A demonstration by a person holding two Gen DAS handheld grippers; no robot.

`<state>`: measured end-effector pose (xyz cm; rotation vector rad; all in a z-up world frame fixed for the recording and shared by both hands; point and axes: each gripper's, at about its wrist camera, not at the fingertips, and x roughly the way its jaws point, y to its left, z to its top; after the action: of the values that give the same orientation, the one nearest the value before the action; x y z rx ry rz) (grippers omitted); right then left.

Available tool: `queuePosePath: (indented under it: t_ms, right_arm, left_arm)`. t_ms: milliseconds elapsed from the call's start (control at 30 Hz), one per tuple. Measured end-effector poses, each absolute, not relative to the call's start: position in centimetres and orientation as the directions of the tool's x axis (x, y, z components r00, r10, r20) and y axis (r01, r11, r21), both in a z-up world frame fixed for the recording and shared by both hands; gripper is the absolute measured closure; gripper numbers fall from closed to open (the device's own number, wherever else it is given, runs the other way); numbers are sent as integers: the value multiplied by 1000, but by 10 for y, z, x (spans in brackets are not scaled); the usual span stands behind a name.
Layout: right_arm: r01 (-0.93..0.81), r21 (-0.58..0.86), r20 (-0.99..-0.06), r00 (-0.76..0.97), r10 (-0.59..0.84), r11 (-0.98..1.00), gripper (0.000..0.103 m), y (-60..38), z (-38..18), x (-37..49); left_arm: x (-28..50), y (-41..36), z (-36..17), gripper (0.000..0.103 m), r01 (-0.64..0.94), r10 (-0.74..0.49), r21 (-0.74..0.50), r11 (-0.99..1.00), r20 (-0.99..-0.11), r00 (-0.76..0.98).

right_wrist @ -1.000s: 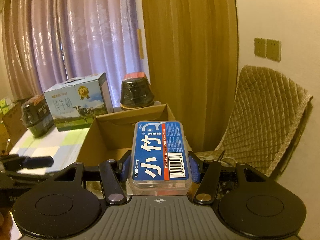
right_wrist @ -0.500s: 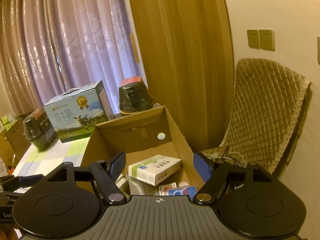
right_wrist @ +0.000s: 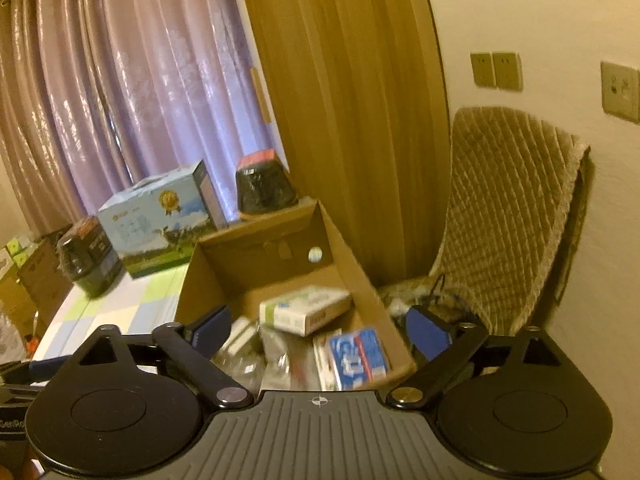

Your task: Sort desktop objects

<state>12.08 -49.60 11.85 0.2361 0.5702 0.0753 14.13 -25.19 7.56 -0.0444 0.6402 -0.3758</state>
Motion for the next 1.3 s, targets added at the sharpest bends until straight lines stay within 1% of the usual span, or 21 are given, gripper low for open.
queuePosePath:
  t_ms: [100,267,367,600,767,867,1067,1300]
  right_arm:
    - [-3,244,-543,828,139,970,2,-495,119,103]
    - [9,217,-559,821,117,976,2,-490,122,70]
    - [6,210,-563,818,116,978,2,-486,127,51]
    - [-6,201,-553,824,119,979,2,-474,145,18]
    - [-4,193,-544,832,110,981,2,-468,155,0]
    - [-9,189,-543,832,112,982,2,-467,158,-10]
    - [-20,156,-548,830,104,988,2,-462,159,-26]
    - [-35,159,-552,825,118,987,2,-459,159,-30]
  left_arm:
    - [124,-247,80,1,301,-334,-158,941,-583,740]
    - [96,-240,86,1,270,-319,-173,947,-594,738]
    - [77,-237,92,1,270,-330,-191,944,-598,730]
    - [38,-234,95,1,262,-329,-200,944,-629,705]
    - [21,-226,96,1,229,-323,-228,946,-640,697]
    - [13,-225,101,1,221,-300,-202,954,-635,712]
    - [5,-225,107,1,213,-298,-209,955,-633,715]
    - [4,-227,110,1,211,-284,-191,959,-627,725]
